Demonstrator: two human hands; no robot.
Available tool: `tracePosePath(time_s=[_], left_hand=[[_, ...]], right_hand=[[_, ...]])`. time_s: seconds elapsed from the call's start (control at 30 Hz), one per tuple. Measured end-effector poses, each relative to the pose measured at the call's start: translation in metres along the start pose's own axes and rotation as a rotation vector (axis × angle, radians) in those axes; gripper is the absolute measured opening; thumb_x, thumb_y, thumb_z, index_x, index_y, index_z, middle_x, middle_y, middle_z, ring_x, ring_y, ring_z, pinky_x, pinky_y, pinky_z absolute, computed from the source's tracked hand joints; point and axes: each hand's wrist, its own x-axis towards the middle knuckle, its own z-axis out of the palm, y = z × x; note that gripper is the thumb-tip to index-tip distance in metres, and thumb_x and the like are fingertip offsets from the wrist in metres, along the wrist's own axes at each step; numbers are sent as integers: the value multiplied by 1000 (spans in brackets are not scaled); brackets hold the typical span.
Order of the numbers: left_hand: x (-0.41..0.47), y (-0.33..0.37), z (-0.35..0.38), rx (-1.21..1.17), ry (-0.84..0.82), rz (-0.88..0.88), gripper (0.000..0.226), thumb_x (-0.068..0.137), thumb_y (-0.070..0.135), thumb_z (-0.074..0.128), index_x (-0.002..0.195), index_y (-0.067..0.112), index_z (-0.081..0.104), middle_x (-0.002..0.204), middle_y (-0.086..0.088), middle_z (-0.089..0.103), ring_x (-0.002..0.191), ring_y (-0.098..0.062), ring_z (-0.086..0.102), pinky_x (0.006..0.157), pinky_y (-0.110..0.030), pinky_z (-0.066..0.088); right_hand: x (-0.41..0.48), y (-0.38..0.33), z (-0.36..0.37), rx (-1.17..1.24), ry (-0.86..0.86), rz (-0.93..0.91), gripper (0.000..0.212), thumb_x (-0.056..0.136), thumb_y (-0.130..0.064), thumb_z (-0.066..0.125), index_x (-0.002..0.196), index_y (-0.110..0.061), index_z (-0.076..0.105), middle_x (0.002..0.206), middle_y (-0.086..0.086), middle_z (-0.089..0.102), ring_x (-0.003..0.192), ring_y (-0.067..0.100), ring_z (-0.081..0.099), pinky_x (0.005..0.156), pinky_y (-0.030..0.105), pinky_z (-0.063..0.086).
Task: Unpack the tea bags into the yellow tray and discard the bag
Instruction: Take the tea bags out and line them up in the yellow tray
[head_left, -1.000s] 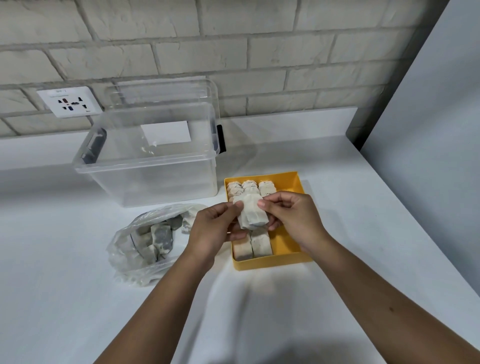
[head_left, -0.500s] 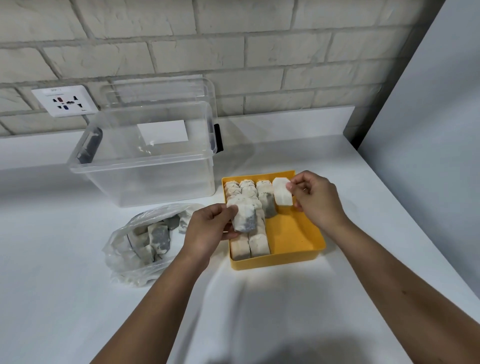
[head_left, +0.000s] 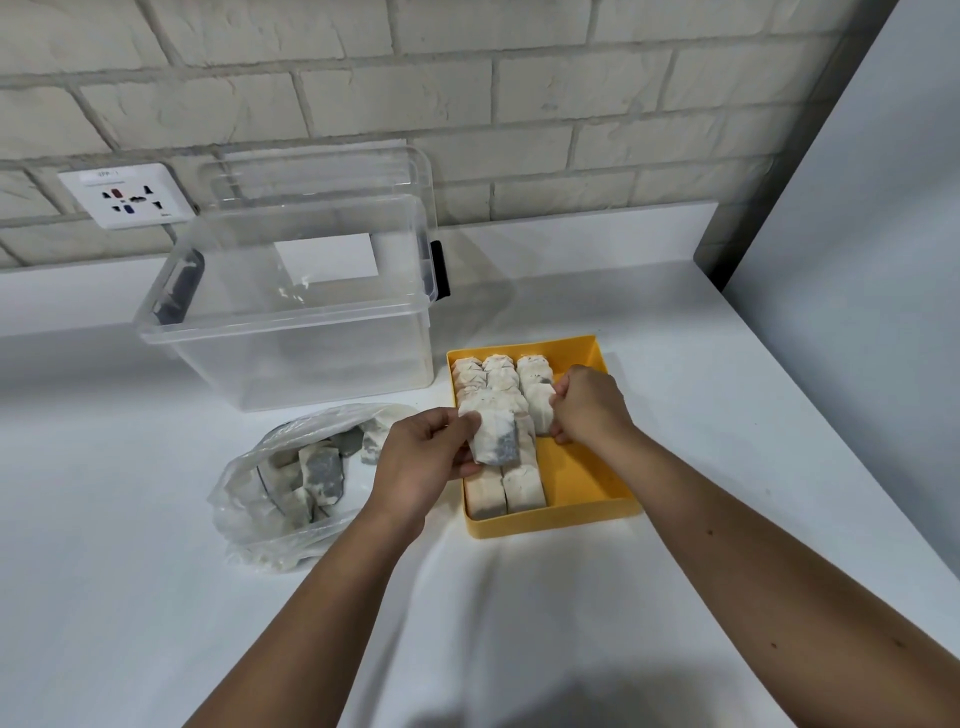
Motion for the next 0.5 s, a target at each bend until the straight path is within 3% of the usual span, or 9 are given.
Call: tracePosePath(time_s=[0.1, 0.2, 0.27, 0.33, 0.4, 0.5], left_hand=[[0, 1, -1, -22, 3, -18, 15, 94, 16, 65, 92, 4, 73, 82, -11, 72, 74, -19, 66, 65, -23, 60], [-1, 3, -2, -43, -3, -28, 12, 93, 18, 67, 93, 7, 73, 89, -15, 74, 78, -23, 67, 66, -26, 62], [-2, 6, -1, -48, -11, -29, 14, 93, 19, 67, 96, 7, 72, 91, -15, 76, 75, -24, 71, 68, -29, 63], [-4, 9, 1, -49, -20, -30, 16, 94, 20, 67, 100, 6, 71, 88, -12, 77, 69, -23, 74, 67, -31, 63], [-6, 11, 3, -47, -36, -32, 17, 94, 21, 67, 101, 6, 70, 85, -13, 77, 67, -24, 75, 63, -30, 63], [-11, 14, 6, -62, -63, -43, 16, 95, 21, 65, 99, 8, 72, 83, -12, 78, 67, -25, 75, 61, -29, 62]], right_hand=[[-9, -2, -5, 26, -3, -17, 6, 92, -15, 61, 94, -10, 59, 77, 8, 70, 60, 26, 69, 71, 42, 60], [-29, -9, -21, 98, 93, -109, 16, 95, -28, 58, 103, -15, 57, 88, 1, 66, 57, 21, 67, 71, 37, 58], [-49, -18, -32, 263, 128, -173, 22, 95, -36, 57, 102, -16, 62, 89, -3, 65, 62, 17, 64, 68, 35, 56], [-70, -28, -37, 494, 26, -179, 27, 91, -44, 62, 96, -17, 65, 78, -3, 65, 54, 11, 61, 55, 28, 54], [-82, -33, -35, 615, -63, -186, 22, 85, -40, 71, 90, -19, 67, 70, -1, 63, 49, 10, 58, 48, 25, 51], [-84, -32, -31, 638, -18, -215, 16, 81, -27, 78, 87, -16, 68, 69, -1, 63, 49, 12, 57, 48, 27, 51]])
